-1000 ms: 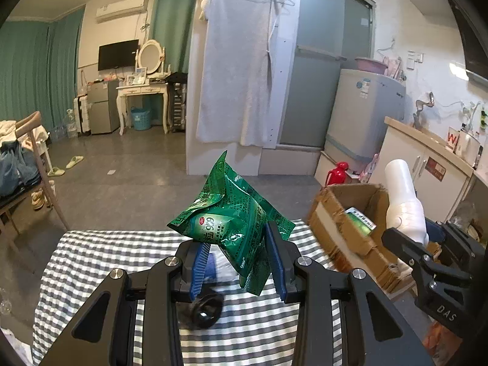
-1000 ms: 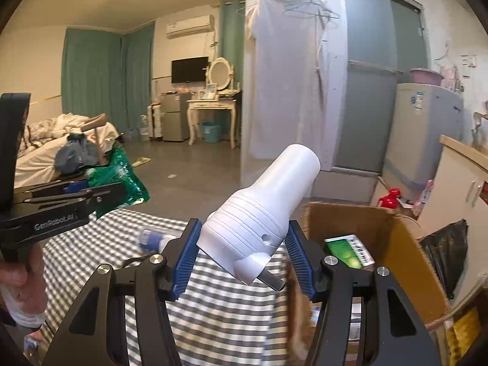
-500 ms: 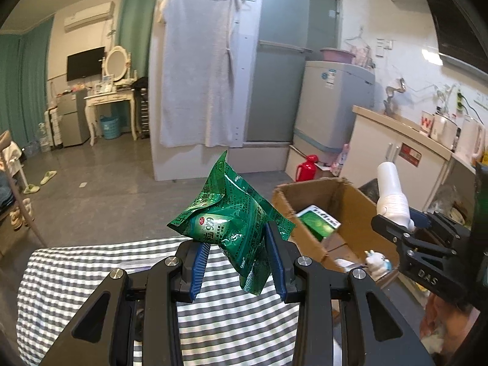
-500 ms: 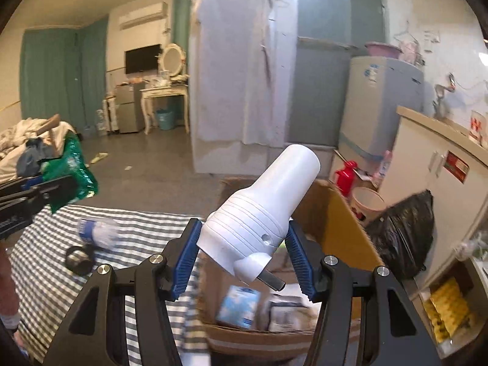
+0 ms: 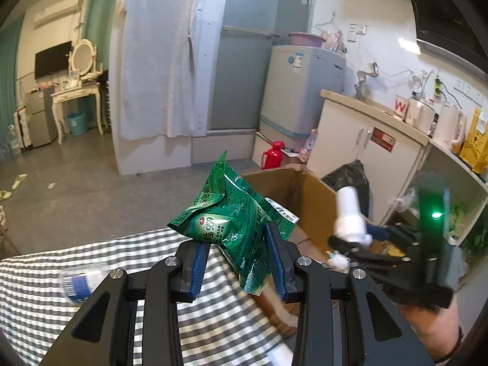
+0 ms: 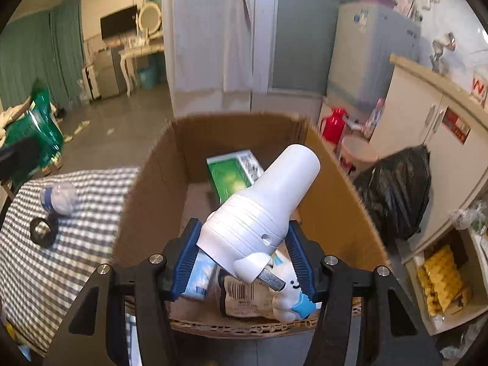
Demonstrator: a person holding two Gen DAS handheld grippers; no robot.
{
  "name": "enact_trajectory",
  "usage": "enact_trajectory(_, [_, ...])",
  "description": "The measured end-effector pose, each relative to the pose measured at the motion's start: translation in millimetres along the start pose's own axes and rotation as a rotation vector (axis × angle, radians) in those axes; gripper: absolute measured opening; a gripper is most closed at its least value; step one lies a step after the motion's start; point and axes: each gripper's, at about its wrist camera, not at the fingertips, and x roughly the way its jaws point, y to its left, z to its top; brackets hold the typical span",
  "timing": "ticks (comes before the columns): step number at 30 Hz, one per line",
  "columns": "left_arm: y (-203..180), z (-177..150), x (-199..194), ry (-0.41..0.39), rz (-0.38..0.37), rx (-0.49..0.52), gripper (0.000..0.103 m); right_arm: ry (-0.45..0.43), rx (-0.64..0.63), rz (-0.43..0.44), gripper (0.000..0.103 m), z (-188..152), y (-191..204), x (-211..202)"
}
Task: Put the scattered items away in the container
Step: 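Open both grippers to drop the wrapper and white tube into the box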
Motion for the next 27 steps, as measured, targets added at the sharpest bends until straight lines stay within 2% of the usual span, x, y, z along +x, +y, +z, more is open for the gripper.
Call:
enact_trajectory(6, [-17.4,1.6,18.3,0.030,-0.021,0.032,0.037,0.056,0.014,-0.022,0.058,-5.9,-7.6,15.0])
enact_trajectory(8, [-20.6,0.5,24.1,0.043,-0.024,0.037,0.037,0.043,0.019,-0.041,0.080,-7.8,-10.8,12.2])
enact_trajectory(10, [-22.8,-0.5,29.1,0.055,-0.032,0.038,0.037,0.004,0.019,-0.067,0.089,-7.9,-11.8,3.7])
enact_trajectory(13, [-26.7,-1.2,35.2,0.066,-0.043,0.044,0.037,-0.076,0.040,-0.101,0.090,-7.0,-18.3,-16.1])
enact_trajectory(17, [-35.9,-2.4,45.6,0.086,-0.067,0.056,0.037,-0.212,0.113,-0.190,0.095,-8.9,-34.6,-50.7])
enact_trajectory(19, [-41.4,-4.2,52.6,0.101,-0.077,0.065,0.037,-0.260,0.145,-0.205,0.099,-7.0,-41.8,-64.2])
enact_trajectory(22, [-50.4,-6.8,63.8,0.123,-0.090,0.082,0.037,-0.299,0.167,-0.205,0.101,-2.6,-47.0,-77.3])
enact_trajectory(27, [-68.0,-10.8,82.2,0.166,-0.115,0.120,0.037,-0.312,0.173,-0.216,0.101,-0.2,-49.4,-81.8])
